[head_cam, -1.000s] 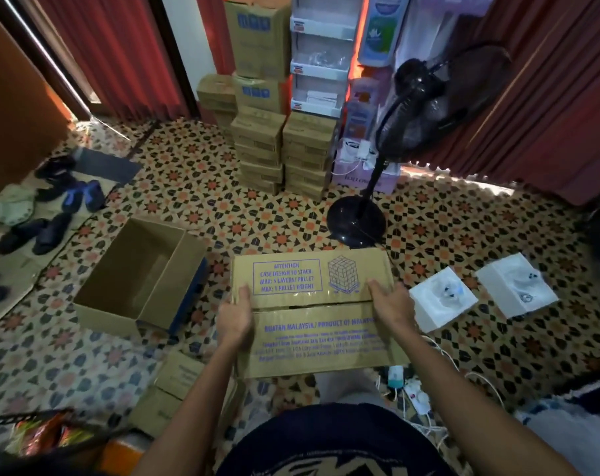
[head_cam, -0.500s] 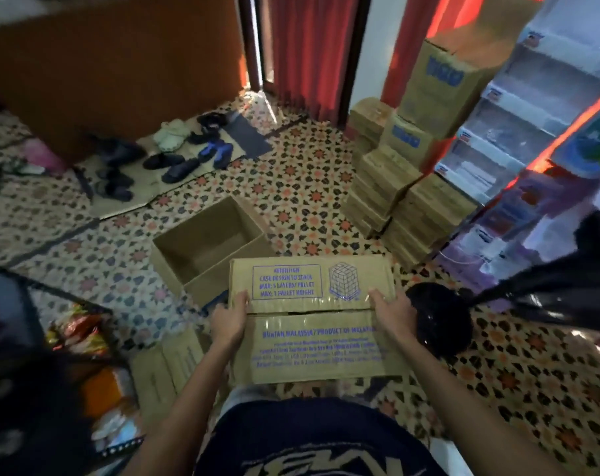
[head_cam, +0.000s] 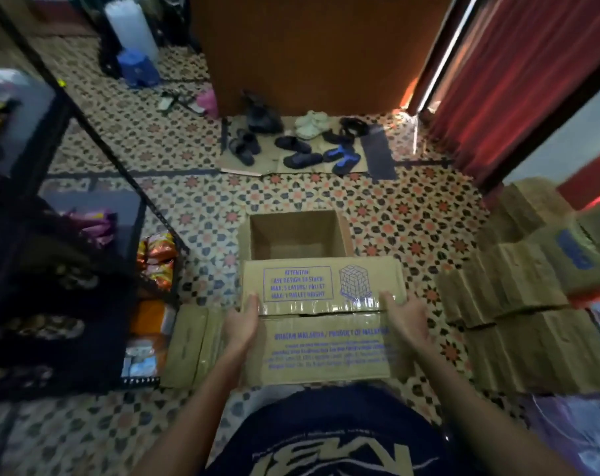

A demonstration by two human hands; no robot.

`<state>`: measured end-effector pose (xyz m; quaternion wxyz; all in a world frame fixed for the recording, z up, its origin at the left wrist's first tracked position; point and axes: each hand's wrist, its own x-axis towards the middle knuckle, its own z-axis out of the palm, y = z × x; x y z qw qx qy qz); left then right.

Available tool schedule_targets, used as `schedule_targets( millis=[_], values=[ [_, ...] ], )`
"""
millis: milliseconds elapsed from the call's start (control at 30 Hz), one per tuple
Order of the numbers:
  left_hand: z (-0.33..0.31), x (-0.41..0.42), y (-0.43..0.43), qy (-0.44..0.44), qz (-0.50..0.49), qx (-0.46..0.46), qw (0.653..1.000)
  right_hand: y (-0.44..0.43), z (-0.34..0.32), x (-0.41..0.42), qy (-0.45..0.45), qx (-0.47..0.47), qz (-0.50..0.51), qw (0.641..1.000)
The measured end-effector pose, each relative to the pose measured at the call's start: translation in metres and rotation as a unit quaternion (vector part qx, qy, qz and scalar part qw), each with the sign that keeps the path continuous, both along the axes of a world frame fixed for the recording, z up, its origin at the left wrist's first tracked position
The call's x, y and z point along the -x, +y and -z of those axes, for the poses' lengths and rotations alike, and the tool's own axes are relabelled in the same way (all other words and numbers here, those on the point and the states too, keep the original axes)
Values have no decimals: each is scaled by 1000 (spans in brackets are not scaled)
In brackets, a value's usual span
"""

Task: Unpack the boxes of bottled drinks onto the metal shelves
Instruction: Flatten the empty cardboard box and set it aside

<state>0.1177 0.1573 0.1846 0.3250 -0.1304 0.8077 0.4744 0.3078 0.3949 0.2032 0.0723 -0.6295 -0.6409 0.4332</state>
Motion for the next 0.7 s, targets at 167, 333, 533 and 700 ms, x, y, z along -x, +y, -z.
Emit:
schedule_targets(
  millis=[167, 333, 533, 700],
  values=[
    [-5, 17, -23, -7, -136, 31, 990, 15, 5, 84, -2, 22, -134, 991],
    [5, 8, -42, -12, -274, 27, 961, 24, 18, 165, -19, 42, -308, 950],
    [9, -18, -27, -24, -473, 5, 880, 31, 27, 244, -46, 49, -490, 869],
    [25, -53, -6, -49, -588, 5, 807, 25, 32, 295, -54, 53, -606, 792]
  ],
)
